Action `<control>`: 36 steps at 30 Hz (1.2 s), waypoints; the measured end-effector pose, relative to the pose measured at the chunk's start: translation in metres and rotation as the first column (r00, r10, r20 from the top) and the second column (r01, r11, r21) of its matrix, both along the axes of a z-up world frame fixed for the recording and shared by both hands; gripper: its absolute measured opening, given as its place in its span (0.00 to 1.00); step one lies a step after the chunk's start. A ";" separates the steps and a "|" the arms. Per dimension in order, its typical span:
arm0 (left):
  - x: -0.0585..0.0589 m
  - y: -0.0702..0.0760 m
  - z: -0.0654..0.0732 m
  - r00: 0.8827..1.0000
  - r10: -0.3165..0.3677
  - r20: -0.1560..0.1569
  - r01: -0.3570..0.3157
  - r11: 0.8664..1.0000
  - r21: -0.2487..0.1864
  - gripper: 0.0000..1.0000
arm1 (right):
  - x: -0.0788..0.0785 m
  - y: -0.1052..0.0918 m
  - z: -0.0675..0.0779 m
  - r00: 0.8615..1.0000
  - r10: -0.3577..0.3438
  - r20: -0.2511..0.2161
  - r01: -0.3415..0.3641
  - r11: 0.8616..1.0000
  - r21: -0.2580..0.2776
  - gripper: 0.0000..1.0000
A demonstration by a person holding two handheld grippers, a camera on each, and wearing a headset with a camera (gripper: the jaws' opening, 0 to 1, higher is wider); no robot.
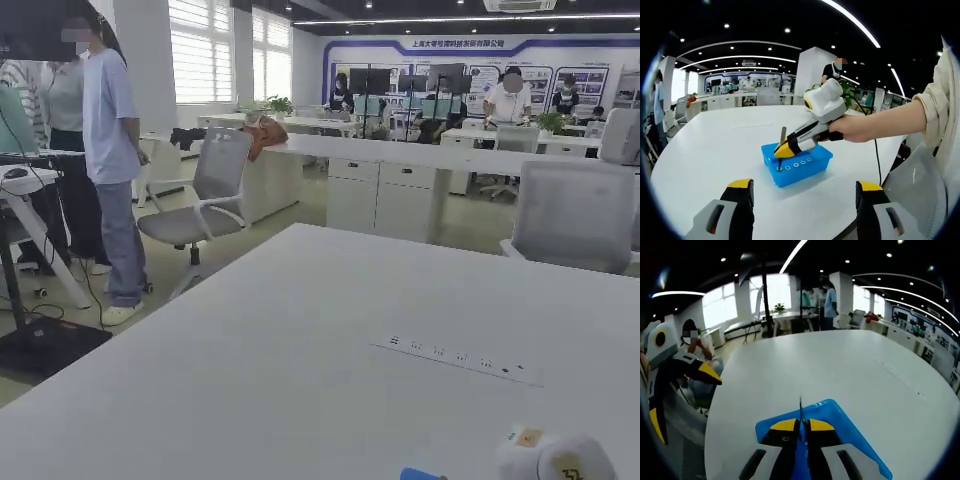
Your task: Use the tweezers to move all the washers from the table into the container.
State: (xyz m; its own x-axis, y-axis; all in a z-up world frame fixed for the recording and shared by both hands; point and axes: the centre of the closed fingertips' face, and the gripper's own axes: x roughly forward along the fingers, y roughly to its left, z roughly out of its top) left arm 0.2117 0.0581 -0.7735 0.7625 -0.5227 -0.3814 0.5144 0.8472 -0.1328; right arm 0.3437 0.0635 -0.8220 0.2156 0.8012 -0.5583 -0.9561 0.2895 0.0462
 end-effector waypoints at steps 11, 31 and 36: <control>0.002 0.001 0.021 1.000 0.001 -0.017 -0.003 0.991 -0.137 0.74 | -0.001 -0.011 0.043 0.997 -0.059 0.053 0.053 0.993 0.106 0.04; 0.018 -0.021 0.078 0.984 -0.149 0.095 0.163 0.973 -0.161 0.56 | -0.047 -0.068 0.106 0.987 -0.093 0.129 0.062 0.971 0.230 0.04; 0.018 -0.037 0.086 0.965 -0.242 0.099 0.256 0.954 -0.155 0.50 | -0.062 -0.086 0.114 0.990 -0.080 0.118 0.051 0.971 0.234 0.04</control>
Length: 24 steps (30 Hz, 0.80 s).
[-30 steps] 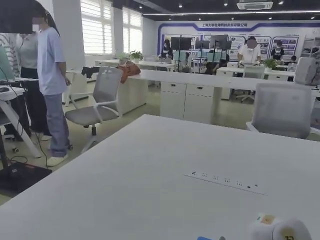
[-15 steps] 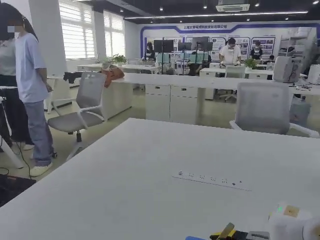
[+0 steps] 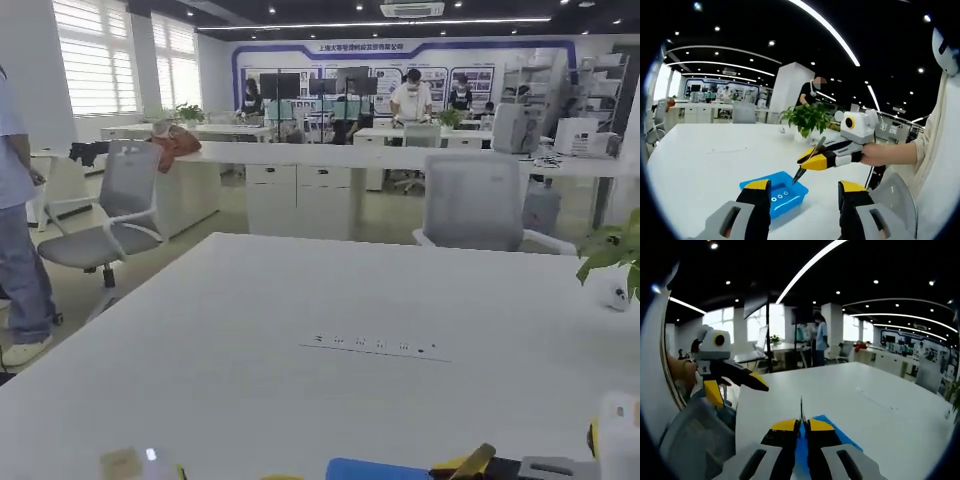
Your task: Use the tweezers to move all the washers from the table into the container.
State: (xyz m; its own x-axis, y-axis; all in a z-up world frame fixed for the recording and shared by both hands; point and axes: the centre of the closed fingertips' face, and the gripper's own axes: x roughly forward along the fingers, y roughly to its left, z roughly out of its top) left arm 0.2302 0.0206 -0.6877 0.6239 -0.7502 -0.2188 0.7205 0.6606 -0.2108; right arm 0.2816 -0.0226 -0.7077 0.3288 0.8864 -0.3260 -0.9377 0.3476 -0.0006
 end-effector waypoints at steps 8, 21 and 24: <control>-0.009 -0.044 0.009 0.965 -0.261 0.008 0.261 0.964 0.053 0.26 | -0.024 -0.032 -0.008 1.000 0.003 -0.025 -0.006 0.996 -0.092 0.03; -0.021 -0.109 0.021 0.829 -0.558 0.037 0.549 0.825 0.134 0.17 | -0.068 -0.048 -0.017 0.993 0.088 -0.082 -0.102 0.979 -0.177 0.03; -0.026 -0.117 0.021 0.805 -0.592 0.036 0.581 0.800 0.152 0.17 | -0.072 -0.053 -0.022 0.990 0.114 -0.078 -0.130 0.961 -0.245 0.03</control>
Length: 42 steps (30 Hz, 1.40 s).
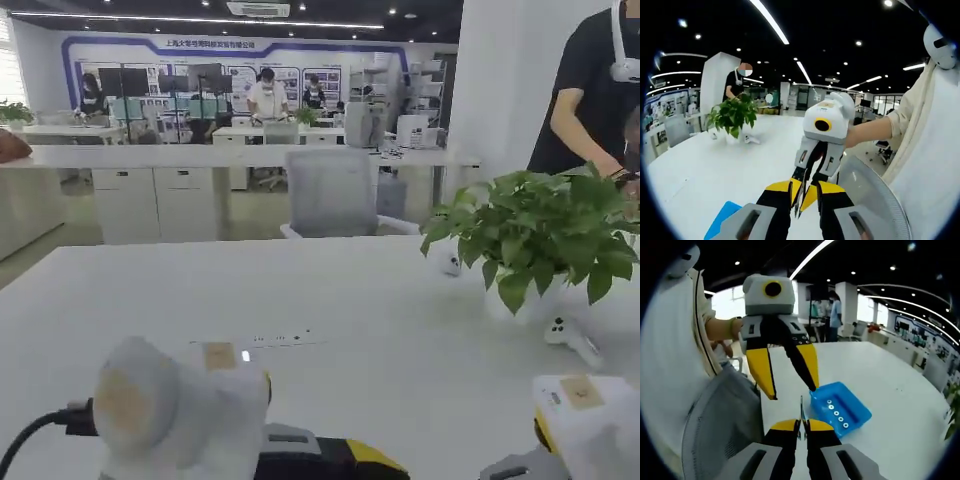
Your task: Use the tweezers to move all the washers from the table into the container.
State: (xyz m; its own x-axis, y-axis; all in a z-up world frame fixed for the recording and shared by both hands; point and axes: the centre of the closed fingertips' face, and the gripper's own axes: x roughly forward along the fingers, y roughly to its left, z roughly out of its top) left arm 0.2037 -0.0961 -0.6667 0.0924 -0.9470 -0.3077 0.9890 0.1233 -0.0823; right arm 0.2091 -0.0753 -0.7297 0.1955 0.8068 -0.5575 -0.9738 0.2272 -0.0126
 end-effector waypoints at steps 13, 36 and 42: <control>-0.006 -0.004 -0.008 0.994 -0.072 0.086 0.065 0.994 0.086 0.00 | -0.005 0.003 -0.008 0.998 0.057 0.033 -0.052 0.990 -0.134 0.03; -0.011 0.058 -0.147 1.000 -0.006 -0.014 0.011 0.916 0.402 0.00 | -0.019 0.023 -0.128 0.979 0.202 -0.040 -0.202 0.903 -0.378 0.04; -0.015 0.077 -0.177 0.998 0.036 -0.057 -0.007 0.890 0.455 0.00 | -0.020 0.035 -0.143 0.975 0.216 -0.055 -0.221 0.902 -0.370 0.04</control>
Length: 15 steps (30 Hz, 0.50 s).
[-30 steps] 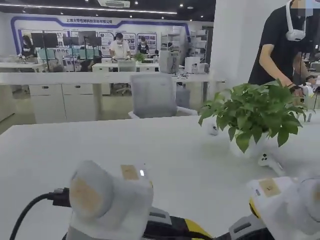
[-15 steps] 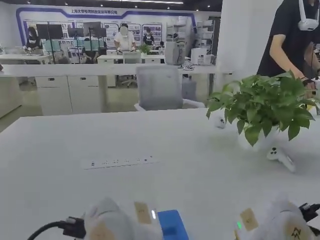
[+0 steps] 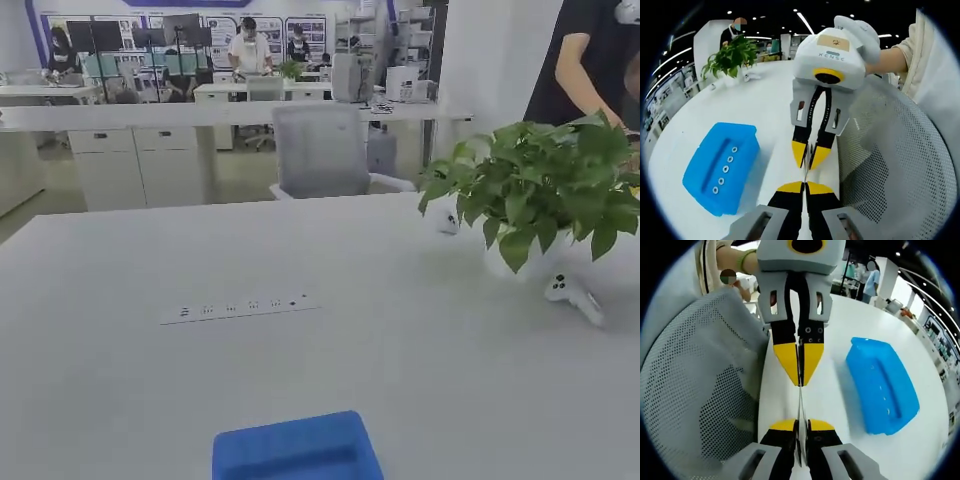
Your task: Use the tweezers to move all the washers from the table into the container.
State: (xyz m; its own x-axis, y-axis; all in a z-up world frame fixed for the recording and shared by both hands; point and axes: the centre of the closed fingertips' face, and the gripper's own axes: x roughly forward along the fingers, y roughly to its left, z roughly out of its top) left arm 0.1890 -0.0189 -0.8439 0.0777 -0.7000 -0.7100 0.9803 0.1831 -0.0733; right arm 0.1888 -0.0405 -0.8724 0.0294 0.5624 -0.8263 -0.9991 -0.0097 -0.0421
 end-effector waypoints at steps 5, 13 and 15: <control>-0.001 0.006 -0.014 0.999 0.035 -0.038 -0.035 0.999 0.012 0.00 | 0.000 0.004 -0.007 1.000 0.002 -0.024 -0.002 1.000 0.014 0.05; 0.002 0.009 -0.028 1.000 0.000 -0.007 0.001 0.994 0.109 0.00 | 0.001 0.007 -0.009 0.997 -0.029 -0.068 0.033 0.997 0.066 0.05; 0.002 0.009 -0.031 1.000 -0.013 -0.006 0.014 0.990 0.143 0.00 | 0.001 0.007 -0.009 0.997 -0.034 -0.074 0.040 0.995 0.090 0.05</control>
